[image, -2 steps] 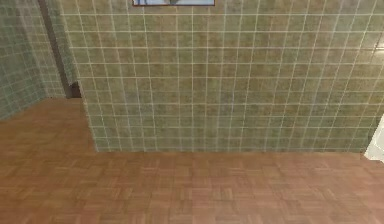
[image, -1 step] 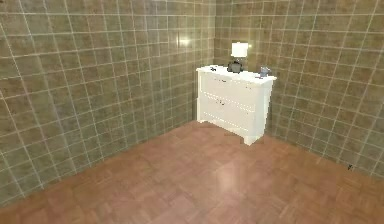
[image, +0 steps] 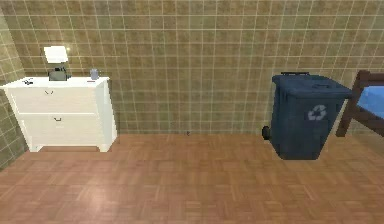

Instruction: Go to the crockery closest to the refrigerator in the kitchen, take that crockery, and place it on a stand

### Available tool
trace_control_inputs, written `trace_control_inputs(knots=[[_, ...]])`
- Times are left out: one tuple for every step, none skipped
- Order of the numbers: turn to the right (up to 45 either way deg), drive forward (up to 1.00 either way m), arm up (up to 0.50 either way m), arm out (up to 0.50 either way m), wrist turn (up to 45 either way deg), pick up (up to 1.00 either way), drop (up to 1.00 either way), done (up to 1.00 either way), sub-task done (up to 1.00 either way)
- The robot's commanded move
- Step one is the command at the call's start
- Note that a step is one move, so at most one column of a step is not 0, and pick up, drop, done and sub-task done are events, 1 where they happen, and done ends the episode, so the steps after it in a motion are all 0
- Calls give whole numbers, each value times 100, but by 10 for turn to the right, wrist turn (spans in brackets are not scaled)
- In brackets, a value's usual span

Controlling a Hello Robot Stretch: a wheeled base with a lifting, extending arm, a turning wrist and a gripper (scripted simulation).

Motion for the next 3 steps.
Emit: trace_control_inputs(knots=[[0, 5, 0, 0, 0, 0, 0, 0, 0], [-450, 0, 0, 0, 0, 0, 0, 0, 0], [-420, 0, 0, 0, 0, 0, 0, 0, 0]])
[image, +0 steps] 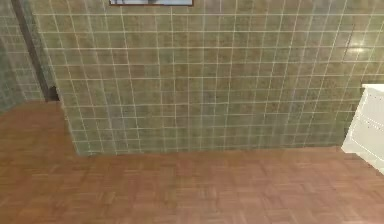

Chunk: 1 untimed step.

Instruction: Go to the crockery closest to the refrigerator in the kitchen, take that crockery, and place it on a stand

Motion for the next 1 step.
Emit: trace_control_inputs(knots=[[0, 90, 0, 0, 0, 0, 0, 0, 0]])
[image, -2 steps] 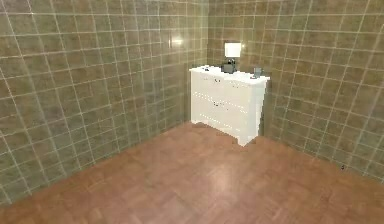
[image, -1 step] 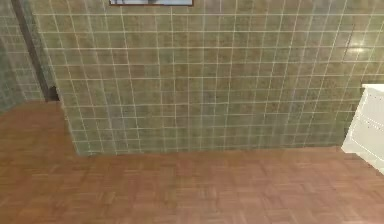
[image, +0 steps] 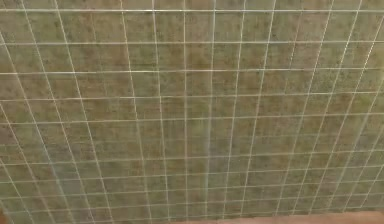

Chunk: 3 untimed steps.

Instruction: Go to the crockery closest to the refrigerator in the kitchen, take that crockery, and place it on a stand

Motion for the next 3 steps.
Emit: trace_control_inputs(knots=[[-390, 0, 0, 0, 0, 0, 0, 0, 0], [0, 5, 0, 0, 0, 0, 0, 0, 0], [-90, 0, 0, 0, 0, 0, 0, 0, 0]])
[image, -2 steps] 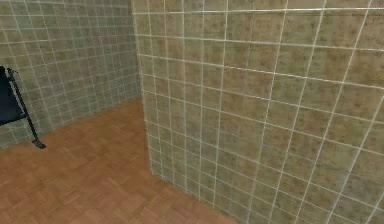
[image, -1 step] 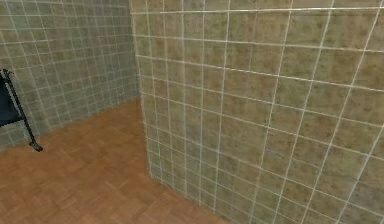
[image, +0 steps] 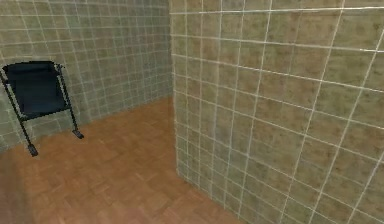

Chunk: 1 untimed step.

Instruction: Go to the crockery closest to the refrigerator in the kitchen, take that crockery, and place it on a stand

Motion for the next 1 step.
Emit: trace_control_inputs(knots=[[0, 45, 0, 0, 0, 0, 0, 0, 0]])
